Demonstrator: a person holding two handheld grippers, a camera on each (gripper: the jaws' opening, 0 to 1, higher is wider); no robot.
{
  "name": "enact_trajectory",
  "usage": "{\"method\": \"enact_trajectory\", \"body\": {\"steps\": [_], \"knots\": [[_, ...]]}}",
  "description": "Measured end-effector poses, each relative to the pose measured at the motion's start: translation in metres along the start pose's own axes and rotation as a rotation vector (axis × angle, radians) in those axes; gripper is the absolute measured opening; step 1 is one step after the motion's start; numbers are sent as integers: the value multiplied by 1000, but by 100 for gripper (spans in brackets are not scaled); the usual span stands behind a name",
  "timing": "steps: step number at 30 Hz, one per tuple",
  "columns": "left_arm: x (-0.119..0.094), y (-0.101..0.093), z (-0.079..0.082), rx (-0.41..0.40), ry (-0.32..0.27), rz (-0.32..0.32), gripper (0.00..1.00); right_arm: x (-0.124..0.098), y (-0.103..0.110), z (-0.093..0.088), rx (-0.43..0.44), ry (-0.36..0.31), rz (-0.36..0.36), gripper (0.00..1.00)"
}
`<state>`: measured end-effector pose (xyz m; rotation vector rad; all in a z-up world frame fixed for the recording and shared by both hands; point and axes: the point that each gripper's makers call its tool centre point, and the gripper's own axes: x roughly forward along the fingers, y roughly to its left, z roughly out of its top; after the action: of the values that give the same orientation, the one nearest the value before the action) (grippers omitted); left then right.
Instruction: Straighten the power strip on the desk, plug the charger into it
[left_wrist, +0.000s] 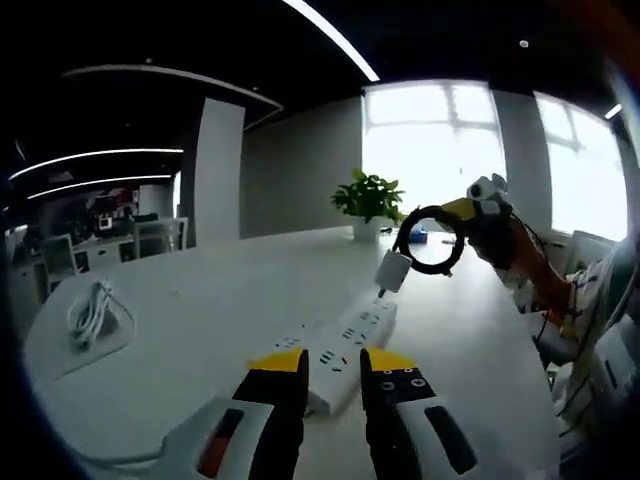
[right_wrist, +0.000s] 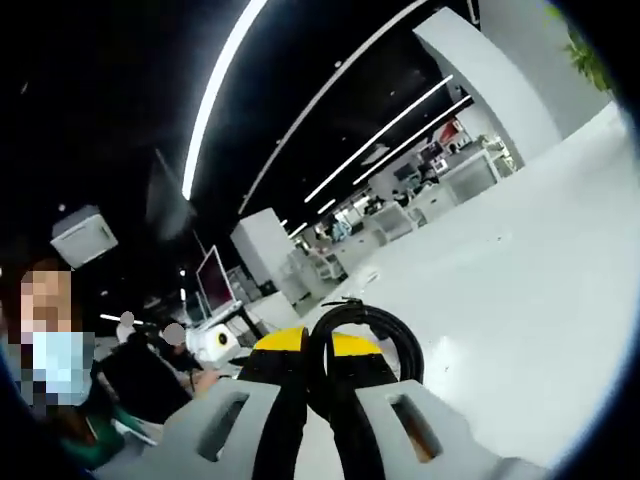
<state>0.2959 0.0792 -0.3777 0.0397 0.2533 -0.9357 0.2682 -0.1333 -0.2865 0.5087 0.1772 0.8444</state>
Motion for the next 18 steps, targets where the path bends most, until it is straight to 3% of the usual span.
{"method": "enact_trajectory", "body": {"steps": [5,18], "knots": [[0,-1,1,1,-3,-3,21,11,6,-5,2,-9,-6,5],[0,-3,3,7,-7,-8,21,12,5,-8,20,-15,-21,5]]}}
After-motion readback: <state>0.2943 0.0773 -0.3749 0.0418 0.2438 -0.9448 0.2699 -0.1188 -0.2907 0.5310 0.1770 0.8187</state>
